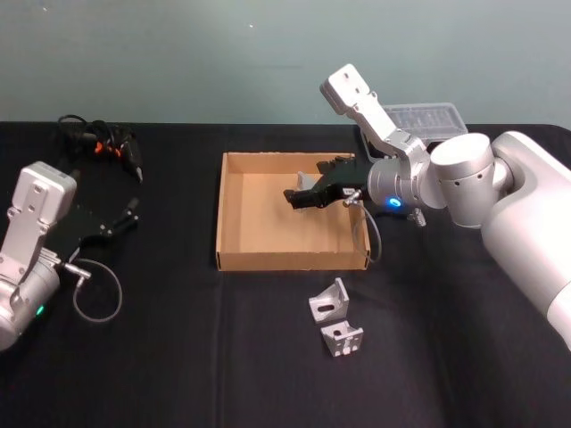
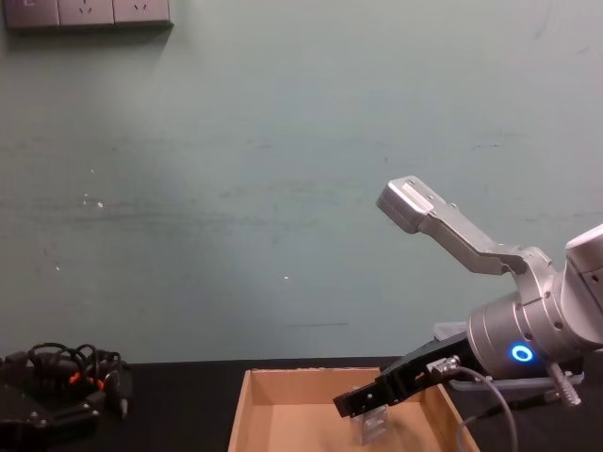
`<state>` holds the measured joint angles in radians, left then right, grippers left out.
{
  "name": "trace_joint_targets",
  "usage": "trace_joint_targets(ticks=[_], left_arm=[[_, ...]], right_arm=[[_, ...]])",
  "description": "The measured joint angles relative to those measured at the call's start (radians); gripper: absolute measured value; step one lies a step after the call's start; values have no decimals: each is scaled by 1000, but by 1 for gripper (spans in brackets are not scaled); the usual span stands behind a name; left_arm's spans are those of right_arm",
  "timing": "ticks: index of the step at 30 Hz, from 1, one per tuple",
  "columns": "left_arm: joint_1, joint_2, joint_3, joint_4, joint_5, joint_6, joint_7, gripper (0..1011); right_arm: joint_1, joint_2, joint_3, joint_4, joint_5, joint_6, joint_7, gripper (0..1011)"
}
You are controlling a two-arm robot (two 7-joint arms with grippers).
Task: Use one hand to pick up the angle iron from the table and place it into the box.
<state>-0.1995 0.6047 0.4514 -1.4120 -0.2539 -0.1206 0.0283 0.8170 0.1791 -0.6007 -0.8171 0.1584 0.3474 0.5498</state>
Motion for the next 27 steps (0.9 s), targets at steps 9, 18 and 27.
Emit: trace_joint_targets(ticks=[9,18,27], left_arm=[[0,0,0,0,0,0,0,1011],[0,0,0,0,0,0,0,1011],[0,0,0,0,0,0,0,1011]], right_arm=[[-1,1,0,-1,1,0,-1,1004],[-19,12,4,-40,-3,4,-3,1004],[-120,81,30,-257,-2,41,-13,1004]])
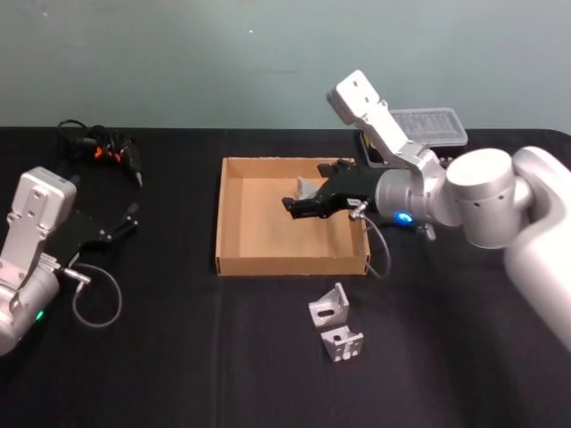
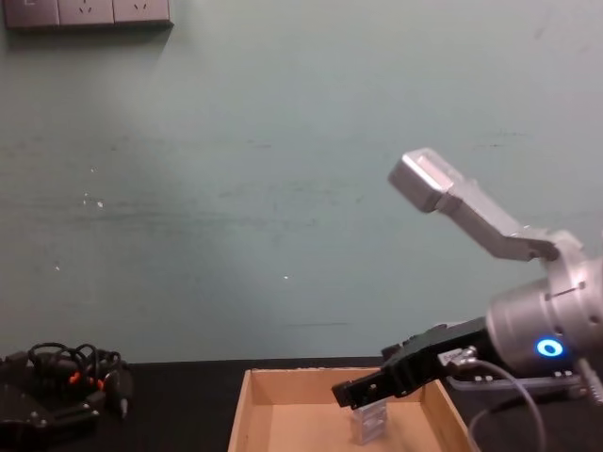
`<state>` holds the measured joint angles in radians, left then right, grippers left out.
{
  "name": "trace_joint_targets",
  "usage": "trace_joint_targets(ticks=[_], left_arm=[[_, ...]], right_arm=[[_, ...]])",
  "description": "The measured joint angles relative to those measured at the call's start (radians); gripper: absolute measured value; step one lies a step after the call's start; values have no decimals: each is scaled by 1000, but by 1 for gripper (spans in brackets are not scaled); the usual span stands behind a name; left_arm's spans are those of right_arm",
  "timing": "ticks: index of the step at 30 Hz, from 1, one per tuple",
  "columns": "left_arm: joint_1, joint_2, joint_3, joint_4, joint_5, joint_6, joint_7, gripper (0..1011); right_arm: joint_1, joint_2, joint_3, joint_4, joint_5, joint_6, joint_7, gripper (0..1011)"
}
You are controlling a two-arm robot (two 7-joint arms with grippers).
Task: Use one hand to pick up the angle iron from the table and place it into the box.
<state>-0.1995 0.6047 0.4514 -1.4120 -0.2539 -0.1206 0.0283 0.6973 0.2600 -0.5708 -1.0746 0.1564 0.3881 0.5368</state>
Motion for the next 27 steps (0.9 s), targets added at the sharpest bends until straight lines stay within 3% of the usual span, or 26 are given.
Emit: trace_joint_targets(ticks=[4,11,16,20,27], left_arm=[[0,0,0,0,0,0,0,1011],[0,0,0,0,0,0,0,1011],[0,0,0,0,0,0,0,1011],[0,0,0,0,0,0,0,1011],[0,0,0,0,0,0,0,1011]], right_arm=[[-82,65,11,-181,14,51,2,1004],[-185,158,22,-406,30,155,1,1004],[-291,241,65,-599,69,271,-17,1004],[-342,270,91,-681,98,336,-33,1004],[-398,297,102,-767,143,458,-44,1004]])
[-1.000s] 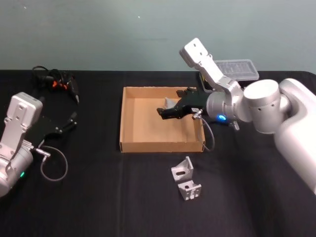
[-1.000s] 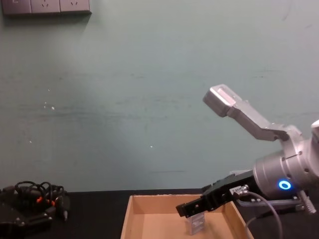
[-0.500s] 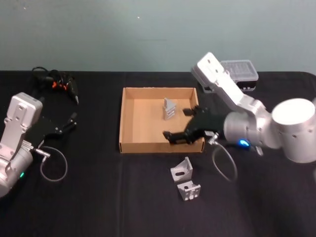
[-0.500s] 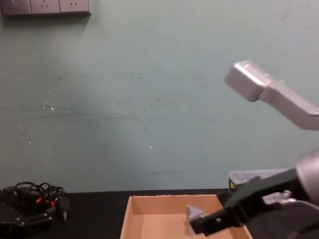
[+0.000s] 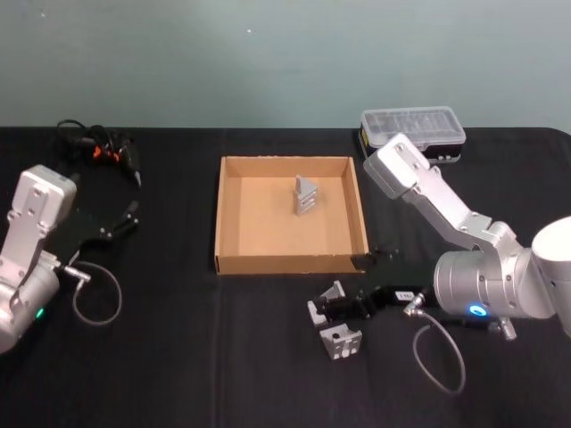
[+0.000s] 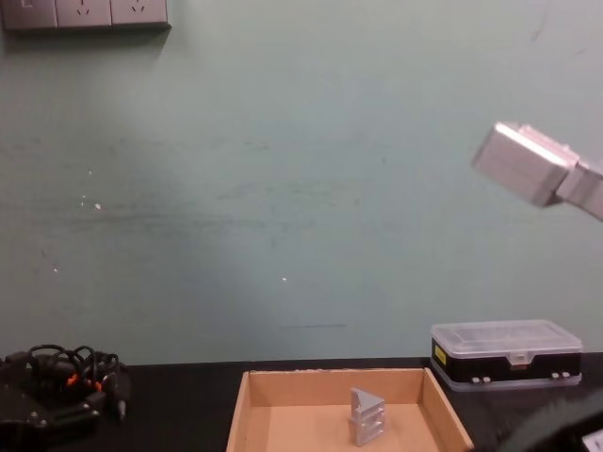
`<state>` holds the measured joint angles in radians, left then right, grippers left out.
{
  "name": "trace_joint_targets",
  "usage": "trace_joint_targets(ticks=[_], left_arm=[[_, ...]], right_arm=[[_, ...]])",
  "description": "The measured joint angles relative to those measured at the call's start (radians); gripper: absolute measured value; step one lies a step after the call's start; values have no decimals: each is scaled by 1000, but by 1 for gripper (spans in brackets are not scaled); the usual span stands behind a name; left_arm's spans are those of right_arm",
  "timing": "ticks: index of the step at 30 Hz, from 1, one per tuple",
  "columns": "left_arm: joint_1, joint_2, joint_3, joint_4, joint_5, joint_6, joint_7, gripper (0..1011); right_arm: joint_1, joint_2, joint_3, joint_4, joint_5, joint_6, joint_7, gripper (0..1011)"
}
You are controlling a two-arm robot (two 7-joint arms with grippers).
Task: Use one hand to pick up the angle iron from the table and place it into the box.
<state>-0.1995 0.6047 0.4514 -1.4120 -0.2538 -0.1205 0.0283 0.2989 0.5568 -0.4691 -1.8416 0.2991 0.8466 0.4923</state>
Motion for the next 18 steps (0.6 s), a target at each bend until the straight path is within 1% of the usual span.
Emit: trace_joint_targets(ticks=[1,2,5,6,8,11,14,16,18], left_arm=[[0,0,0,0,0,0,0,1011],[0,0,0,0,0,0,0,1011],[0,0,0,0,0,0,0,1011],[0,0,0,0,0,0,0,1011],[0,0,0,0,0,0,0,1011],[0,0,0,0,0,0,0,1011],[0,0,0,0,0,0,0,1011],[0,0,0,0,0,0,0,1011],[0,0,0,0,0,0,0,1011]], right_arm=[[-3,0,0,-4,5,15,-2,1004],[-10,-5,5,-7,18,49,-9,1004],[-17,-19,15,-6,34,93,-22,1004],[-21,-31,25,-2,42,123,-36,1004],[-22,-49,35,5,48,155,-52,1004],[-22,-62,44,11,47,178,-68,1004],[-18,-88,59,36,46,207,-78,1004],[-18,-98,64,45,46,214,-81,1004],[-18,-116,72,60,46,223,-83,1004]])
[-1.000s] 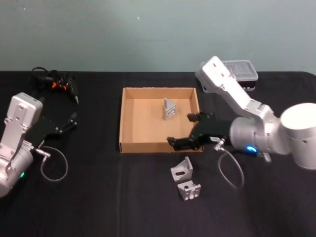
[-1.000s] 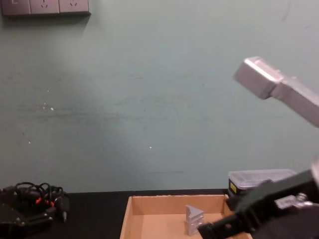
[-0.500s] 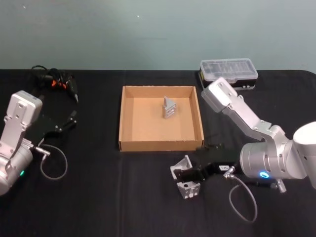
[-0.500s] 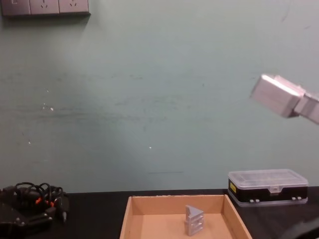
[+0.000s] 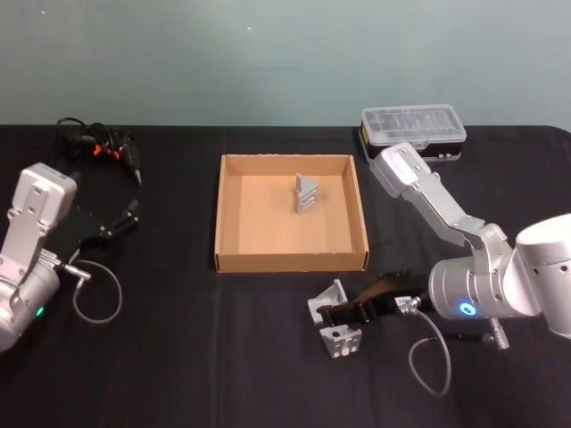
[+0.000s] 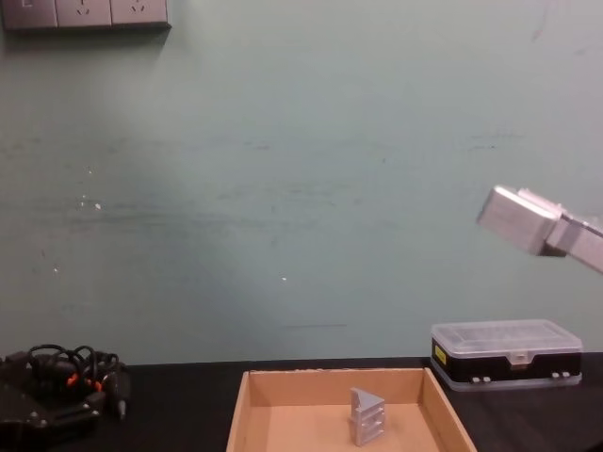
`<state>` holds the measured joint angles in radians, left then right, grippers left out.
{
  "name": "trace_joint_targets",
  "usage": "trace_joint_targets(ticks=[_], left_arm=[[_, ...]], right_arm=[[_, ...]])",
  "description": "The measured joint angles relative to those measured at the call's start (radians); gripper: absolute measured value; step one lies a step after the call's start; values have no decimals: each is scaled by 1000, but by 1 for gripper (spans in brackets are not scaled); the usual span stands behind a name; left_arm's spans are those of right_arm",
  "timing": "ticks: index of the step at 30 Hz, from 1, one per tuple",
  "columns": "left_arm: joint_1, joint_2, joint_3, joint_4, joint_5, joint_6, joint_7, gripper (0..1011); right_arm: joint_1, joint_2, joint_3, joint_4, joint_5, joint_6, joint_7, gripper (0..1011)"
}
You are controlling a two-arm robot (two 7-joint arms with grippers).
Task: Use one hand to pick up the angle iron from the table and place it into the box.
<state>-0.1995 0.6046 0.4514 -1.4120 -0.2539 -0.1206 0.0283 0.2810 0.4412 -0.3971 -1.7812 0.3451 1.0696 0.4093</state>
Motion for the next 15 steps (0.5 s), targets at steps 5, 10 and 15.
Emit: trace_joint_targets(ticks=[5,10,15], left_arm=[[0,0,0,0,0,0,0,1011],[0,0,0,0,0,0,0,1011],[0,0,0,0,0,0,0,1011]], right_arm=[[-1,-28,10,25,-2,10,-4,1004],[2,-47,12,47,-16,12,-8,1004],[7,-63,12,65,-36,9,-16,1004]])
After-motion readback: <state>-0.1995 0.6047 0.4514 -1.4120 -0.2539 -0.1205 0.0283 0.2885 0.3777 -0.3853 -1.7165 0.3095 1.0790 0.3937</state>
